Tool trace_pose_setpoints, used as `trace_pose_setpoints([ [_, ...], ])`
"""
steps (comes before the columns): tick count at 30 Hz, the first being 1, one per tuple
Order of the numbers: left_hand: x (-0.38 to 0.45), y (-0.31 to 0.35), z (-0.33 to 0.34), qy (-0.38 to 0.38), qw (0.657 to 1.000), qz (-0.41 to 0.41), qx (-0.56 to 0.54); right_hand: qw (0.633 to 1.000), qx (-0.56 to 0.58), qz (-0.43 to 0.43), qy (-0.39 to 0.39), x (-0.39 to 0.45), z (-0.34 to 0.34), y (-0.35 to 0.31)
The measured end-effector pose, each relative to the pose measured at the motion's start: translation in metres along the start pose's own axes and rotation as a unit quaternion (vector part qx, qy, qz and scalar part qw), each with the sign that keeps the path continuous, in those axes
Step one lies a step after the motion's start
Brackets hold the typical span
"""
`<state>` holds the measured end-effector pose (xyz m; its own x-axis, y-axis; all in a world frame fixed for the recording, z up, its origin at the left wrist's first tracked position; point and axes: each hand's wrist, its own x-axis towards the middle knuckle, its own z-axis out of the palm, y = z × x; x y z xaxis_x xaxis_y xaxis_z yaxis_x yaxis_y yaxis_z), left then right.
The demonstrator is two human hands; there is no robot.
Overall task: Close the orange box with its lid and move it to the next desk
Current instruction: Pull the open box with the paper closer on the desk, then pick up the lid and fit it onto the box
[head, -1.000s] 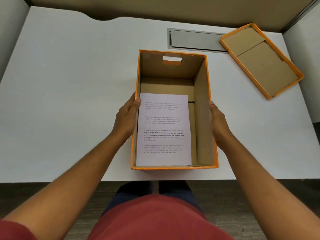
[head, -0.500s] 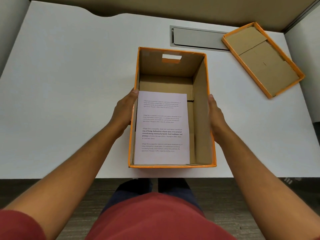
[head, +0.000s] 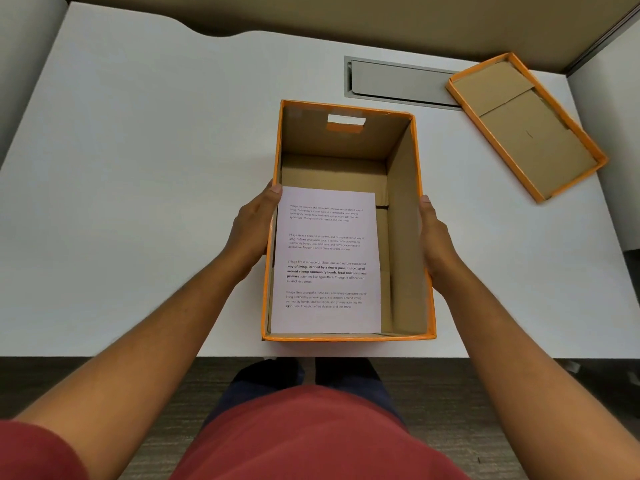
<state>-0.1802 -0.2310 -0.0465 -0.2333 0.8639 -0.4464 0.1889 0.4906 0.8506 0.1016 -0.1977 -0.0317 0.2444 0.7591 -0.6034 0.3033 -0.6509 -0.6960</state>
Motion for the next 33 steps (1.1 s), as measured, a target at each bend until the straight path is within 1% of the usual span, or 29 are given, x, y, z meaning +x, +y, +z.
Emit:
trace_pose_setpoints([
  [5,0.000,-0.005,-0.001,0.005,1.000,0.029,-0.002,1.000,-0.001,-0.009,-0.002,-0.003,0.000,-0.001],
  [8,0.001,-0.001,-0.005,0.009,0.997,0.058,0.049,1.000,0.003,-0.020,-0.002,-0.005,0.001,-0.001],
  [10,0.000,0.005,-0.009,0.039,0.989,0.091,0.110,1.000,0.006,-0.028,-0.004,-0.007,0.000,-0.002],
  [13,-0.005,0.020,-0.008,0.106,0.963,0.140,0.205,0.999,0.019,-0.026,-0.018,-0.007,-0.002,-0.003],
  [15,-0.009,0.032,-0.002,0.148,0.937,0.183,0.258,0.999,0.030,-0.014,-0.037,-0.005,-0.004,-0.003],
  [17,-0.012,0.047,0.011,0.160,0.910,0.241,0.298,0.996,0.057,0.005,-0.074,-0.002,-0.011,-0.003],
  [19,-0.016,0.061,0.033,0.141,0.889,0.295,0.322,0.991,0.082,0.021,-0.105,0.005,-0.023,-0.003],
  [20,-0.018,0.067,0.047,0.126,0.881,0.319,0.328,0.991,0.084,0.022,-0.106,0.011,-0.030,-0.003],
  [22,-0.021,0.078,0.078,0.091,0.871,0.354,0.330,0.994,0.075,0.008,-0.084,0.028,-0.050,-0.001],
  [24,-0.023,0.090,0.115,0.049,0.869,0.370,0.327,0.997,0.058,-0.022,-0.043,0.051,-0.078,0.001],
  [26,-0.024,0.102,0.156,0.017,0.865,0.380,0.327,0.998,0.008,-0.066,0.010,0.081,-0.114,0.003],
  [28,-0.024,0.112,0.198,-0.012,0.865,0.383,0.325,0.990,-0.050,-0.119,0.061,0.116,-0.157,0.007],
  [31,-0.022,0.121,0.259,-0.054,0.863,0.377,0.331,0.963,-0.163,-0.169,0.133,0.171,-0.219,0.013],
  [33,-0.018,0.123,0.293,-0.072,0.865,0.363,0.339,0.939,-0.266,-0.167,0.140,0.207,-0.251,0.017],
])
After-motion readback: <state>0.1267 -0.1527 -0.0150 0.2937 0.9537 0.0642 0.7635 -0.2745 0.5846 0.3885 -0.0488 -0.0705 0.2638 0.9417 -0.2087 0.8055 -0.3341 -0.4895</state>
